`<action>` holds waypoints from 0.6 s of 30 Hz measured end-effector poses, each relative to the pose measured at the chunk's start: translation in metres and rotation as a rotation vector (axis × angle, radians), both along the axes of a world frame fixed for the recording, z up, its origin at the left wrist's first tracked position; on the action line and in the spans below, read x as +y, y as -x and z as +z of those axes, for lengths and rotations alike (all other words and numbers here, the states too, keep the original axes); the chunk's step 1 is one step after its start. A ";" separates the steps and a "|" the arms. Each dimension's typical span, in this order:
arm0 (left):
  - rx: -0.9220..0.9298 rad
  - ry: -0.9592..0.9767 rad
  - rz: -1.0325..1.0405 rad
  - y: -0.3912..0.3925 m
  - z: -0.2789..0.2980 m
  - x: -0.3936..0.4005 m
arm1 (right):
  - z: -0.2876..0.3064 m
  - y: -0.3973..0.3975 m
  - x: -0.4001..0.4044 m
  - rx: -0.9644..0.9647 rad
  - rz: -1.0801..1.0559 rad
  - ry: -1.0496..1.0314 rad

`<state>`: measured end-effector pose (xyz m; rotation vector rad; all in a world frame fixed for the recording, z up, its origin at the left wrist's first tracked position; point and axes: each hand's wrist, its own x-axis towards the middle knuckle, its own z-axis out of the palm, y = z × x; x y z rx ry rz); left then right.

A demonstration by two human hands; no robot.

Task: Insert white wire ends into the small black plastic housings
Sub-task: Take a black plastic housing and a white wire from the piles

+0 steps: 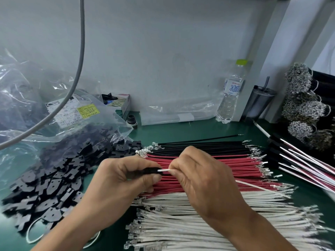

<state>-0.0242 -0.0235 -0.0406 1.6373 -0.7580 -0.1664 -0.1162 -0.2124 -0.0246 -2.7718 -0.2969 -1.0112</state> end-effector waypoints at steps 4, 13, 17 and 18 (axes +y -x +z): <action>-0.044 -0.011 0.002 0.002 -0.002 -0.001 | -0.009 0.000 0.005 -0.019 0.041 -0.003; -0.023 0.158 0.006 -0.001 0.013 0.001 | 0.001 -0.006 -0.005 -0.185 -0.006 0.054; 0.055 0.300 0.170 -0.010 0.019 0.012 | -0.001 -0.003 -0.010 -0.087 -0.099 -0.055; 0.065 0.299 0.224 -0.014 0.019 0.016 | 0.002 -0.002 -0.012 -0.129 -0.117 -0.054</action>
